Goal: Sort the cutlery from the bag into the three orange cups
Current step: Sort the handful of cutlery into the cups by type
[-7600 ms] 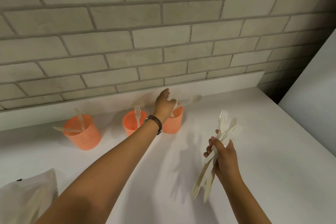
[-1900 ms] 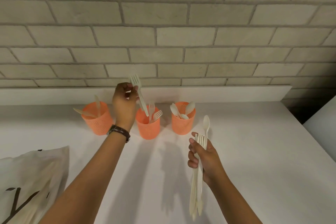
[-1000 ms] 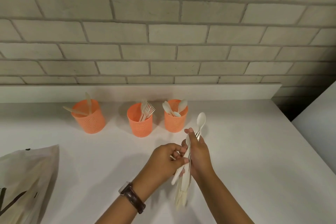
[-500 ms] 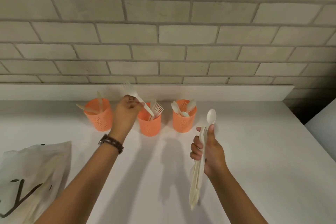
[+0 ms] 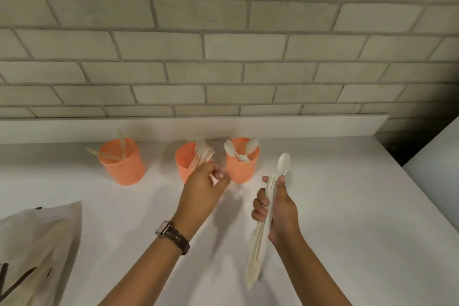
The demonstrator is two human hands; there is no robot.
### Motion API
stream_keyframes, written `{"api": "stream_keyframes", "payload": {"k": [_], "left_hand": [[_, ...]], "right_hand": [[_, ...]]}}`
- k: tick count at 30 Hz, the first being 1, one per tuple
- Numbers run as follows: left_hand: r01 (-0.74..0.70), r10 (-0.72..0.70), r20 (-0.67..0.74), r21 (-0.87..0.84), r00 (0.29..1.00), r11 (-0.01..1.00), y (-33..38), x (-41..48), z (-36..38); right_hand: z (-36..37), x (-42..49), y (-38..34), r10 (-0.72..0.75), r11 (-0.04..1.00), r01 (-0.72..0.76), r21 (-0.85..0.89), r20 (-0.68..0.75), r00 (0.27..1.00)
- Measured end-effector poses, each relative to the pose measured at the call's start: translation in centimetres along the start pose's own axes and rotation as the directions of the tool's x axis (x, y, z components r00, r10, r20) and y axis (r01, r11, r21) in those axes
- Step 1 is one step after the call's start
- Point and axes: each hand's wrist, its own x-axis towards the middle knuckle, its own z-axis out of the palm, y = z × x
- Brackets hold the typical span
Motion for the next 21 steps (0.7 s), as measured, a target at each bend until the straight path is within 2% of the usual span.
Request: {"api": "stream_keyframes", "payload": {"k": [2,3,8,16,18,21], "left_hand": [[-0.03,0.032,0.183,-0.012,0.983,0.999,1.4,-3.3,1.9],[-0.041,0.038,0.209,0.009,0.977,0.999,1.8,-4.5,2.7],[-0.083,0.072,0.095,0.12,0.993,0.989,2.2,-6.7,4.6],[-0.099,0.053,0.172,0.272,0.984,0.957,3.1,-5.7,4.4],[-0.07,0.012,0.222,0.252,0.975,0.965,3.0,-5.3,4.6],[0.049,-0.084,0.3,0.123,0.95,0.991,2.8,-4.6,4.5]], "right_hand": [[0.2,0.0,0.2,-0.009,1.0,0.008,-0.013,-0.021,1.0],[0.3,-0.1,0.3,-0.014,1.0,0.014,-0.02,-0.028,1.0],[0.6,-0.6,0.3,-0.035,0.998,0.033,-0.057,-0.033,0.999],[0.3,-1.1,0.8,-0.085,0.984,0.081,-0.158,-0.022,0.996],[0.3,-1.2,0.7,-0.091,0.977,0.083,-0.197,-0.034,0.995],[0.4,-1.3,0.4,-0.094,0.974,0.081,-0.212,-0.052,0.994]]}}
